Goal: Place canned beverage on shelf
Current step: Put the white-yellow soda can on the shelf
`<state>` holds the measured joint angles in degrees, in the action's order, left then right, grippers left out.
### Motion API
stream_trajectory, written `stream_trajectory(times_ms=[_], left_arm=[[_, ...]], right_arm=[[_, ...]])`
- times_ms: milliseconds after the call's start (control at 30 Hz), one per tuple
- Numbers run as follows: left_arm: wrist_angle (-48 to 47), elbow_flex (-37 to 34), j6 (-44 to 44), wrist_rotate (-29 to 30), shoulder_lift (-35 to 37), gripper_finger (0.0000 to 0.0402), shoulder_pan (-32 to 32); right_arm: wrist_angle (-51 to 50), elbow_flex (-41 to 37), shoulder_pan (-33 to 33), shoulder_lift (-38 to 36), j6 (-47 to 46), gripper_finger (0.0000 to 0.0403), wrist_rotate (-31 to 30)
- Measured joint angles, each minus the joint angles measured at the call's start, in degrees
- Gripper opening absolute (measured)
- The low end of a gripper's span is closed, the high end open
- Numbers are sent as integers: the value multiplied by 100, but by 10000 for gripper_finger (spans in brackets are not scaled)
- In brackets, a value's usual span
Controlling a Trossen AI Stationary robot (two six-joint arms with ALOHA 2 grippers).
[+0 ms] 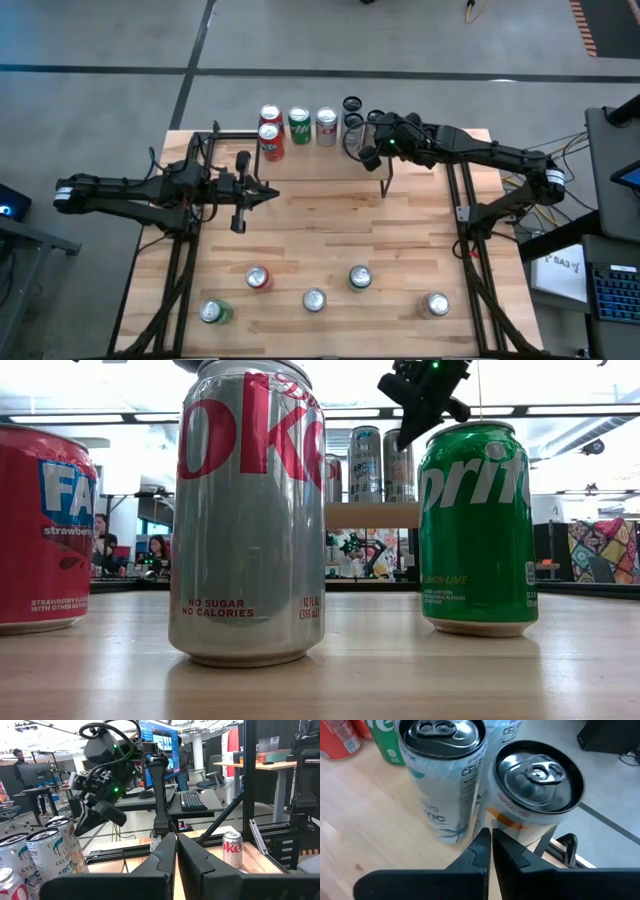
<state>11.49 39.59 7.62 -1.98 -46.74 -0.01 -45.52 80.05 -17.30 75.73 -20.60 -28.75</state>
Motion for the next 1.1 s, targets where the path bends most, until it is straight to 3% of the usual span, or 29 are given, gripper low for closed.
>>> stream_trajectory(times_ms=[600,767,1100], left_arm=[[0,0,0,0,2,0,-1],[0,0,0,0,2,0,0],[0,0,0,0,2,0,-2]], right_arm=[[90,-2,-302,19,97,9,22],[94,24,-299,13,35,9,405],[284,24,-409,17,96,9,413]])
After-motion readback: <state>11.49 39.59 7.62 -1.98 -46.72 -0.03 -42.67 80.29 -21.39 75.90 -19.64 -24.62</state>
